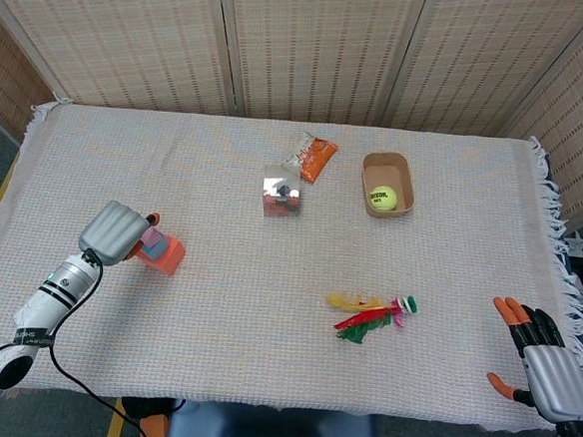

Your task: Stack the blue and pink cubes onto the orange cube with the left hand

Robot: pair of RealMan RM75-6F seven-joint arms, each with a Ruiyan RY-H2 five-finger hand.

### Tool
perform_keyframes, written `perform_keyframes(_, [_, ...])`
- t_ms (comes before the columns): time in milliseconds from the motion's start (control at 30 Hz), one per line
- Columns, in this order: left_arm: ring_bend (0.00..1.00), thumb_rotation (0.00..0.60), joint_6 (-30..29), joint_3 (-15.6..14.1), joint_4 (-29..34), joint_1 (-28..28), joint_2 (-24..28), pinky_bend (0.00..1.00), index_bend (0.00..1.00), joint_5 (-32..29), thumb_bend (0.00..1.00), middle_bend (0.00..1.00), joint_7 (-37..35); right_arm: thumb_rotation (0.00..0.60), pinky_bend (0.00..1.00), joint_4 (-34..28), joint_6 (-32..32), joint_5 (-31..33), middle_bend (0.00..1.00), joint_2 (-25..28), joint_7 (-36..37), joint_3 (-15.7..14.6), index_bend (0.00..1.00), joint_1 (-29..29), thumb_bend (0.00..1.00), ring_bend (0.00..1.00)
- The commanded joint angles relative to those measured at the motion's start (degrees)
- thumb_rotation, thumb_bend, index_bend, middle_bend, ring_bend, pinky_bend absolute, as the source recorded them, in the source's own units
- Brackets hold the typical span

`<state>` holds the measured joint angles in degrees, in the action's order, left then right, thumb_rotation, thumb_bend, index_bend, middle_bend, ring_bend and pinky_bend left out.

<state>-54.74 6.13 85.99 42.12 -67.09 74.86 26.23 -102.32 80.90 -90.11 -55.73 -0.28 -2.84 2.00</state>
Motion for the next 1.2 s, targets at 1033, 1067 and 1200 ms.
perform_keyframes(1033, [0.15,0.6,-45.83,-10.23,1.76,-35.6,-3.82,0.36,0.17,10.86,0.35,0.16,-23.96,0.6,0.0,1.08,1.62,-2.73,0.0,-1.14,-1.34,-0.69,0.0,-0.67,0.09,0.0])
perform_keyframes(1067, [0.11,0.6,-47.3,-10.5,0.94,-37.17,-4.1,0.32,0.17,11.04,0.35,0.13,-25.97,0.6,0.0,1.06,1.29,-2.84,0.0,-1.3,-1.6,-0.76,0.0,-0.52,0.09,0.0])
perform_keyframes(1200, [0.04,0.6,-51.56,-10.14,0.22,-39.49,-3.07,0.26,0.14,13.98,0.35,0.09,-28.0,0.6,0.0,0.97,0.6,-3.27,0.0,-1.71,-2.45,-1.06,0.0,-0.24,0.09,0.0])
